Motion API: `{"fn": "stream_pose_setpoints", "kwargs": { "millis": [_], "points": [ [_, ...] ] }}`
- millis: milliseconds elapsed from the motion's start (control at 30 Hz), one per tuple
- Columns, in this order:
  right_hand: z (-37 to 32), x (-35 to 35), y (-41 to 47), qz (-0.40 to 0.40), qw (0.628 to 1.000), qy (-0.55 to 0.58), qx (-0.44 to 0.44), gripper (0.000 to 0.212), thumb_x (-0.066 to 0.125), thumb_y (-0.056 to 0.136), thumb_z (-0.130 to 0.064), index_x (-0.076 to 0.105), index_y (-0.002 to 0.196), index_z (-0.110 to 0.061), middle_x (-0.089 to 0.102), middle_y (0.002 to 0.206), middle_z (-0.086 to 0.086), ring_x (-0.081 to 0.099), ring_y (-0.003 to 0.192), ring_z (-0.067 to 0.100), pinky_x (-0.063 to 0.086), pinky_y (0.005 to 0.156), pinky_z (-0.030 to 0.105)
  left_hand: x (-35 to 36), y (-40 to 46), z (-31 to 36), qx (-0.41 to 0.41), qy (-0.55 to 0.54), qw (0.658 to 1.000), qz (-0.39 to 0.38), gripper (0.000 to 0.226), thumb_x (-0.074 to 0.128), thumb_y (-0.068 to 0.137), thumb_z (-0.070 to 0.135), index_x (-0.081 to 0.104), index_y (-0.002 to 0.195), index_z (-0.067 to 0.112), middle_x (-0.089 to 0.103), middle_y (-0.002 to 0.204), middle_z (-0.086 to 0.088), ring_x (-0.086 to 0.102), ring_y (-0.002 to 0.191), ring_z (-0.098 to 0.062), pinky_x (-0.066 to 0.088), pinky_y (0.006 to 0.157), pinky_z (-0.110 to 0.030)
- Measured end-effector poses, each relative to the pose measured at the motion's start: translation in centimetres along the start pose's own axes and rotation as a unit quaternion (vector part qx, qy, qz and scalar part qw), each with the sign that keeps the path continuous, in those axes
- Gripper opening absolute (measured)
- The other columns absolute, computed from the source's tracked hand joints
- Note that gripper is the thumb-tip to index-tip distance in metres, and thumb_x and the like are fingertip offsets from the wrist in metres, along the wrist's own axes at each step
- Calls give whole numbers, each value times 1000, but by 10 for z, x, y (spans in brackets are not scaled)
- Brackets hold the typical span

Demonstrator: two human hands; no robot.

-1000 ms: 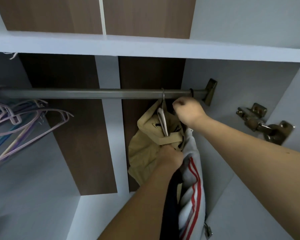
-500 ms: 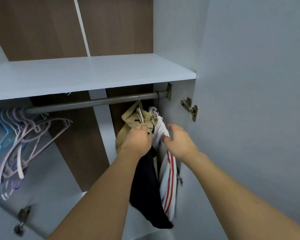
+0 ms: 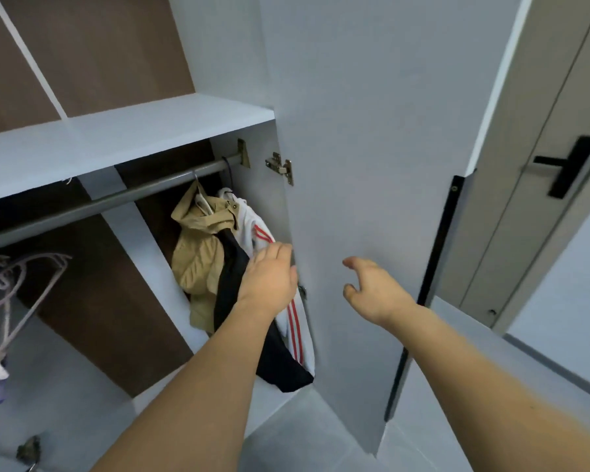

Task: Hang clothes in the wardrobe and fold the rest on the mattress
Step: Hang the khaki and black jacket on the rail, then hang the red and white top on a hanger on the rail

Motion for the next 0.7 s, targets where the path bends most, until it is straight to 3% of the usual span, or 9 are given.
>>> {"fn": "stream_pose_setpoints", "kwargs": {
  "millis": [167, 333, 700],
  "points": [
    [65, -22, -63, 11, 999, 12, 51, 54, 49, 96, -20, 37, 148, -16, 40, 152, 3, 41, 138, 21, 34, 111, 30, 4, -25, 76, 74, -11, 997, 25, 41, 42, 103, 22, 45, 142, 11, 48, 143, -5, 45, 129, -23, 35, 110, -35],
    [146, -74, -142, 45, 994, -1, 97, 52, 51, 95, -21, 41, 146, -17, 43, 150, 3, 44, 135, 20, 35, 108, 29, 23, -83, 198, 184, -77, 977, 79, 40, 55, 94, 10, 55, 133, 5, 54, 136, -13, 53, 123, -32, 43, 106, -44],
    [367, -184, -334, 147, 954, 9, 261, 53, 51, 97, -21, 38, 147, -11, 40, 150, 9, 41, 136, 27, 33, 111, 36, 99, -134, 492, 343, -119, 932, 0, 42, 54, 94, 14, 53, 135, 4, 51, 139, -13, 48, 127, -33, 34, 114, -46]
  ]
}}
Point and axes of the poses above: each hand's wrist, its own y-axis towards the middle knuckle, its own x-axis out of the palm, z = x × y, the point moved 9 cm from there along y, towards the middle knuckle
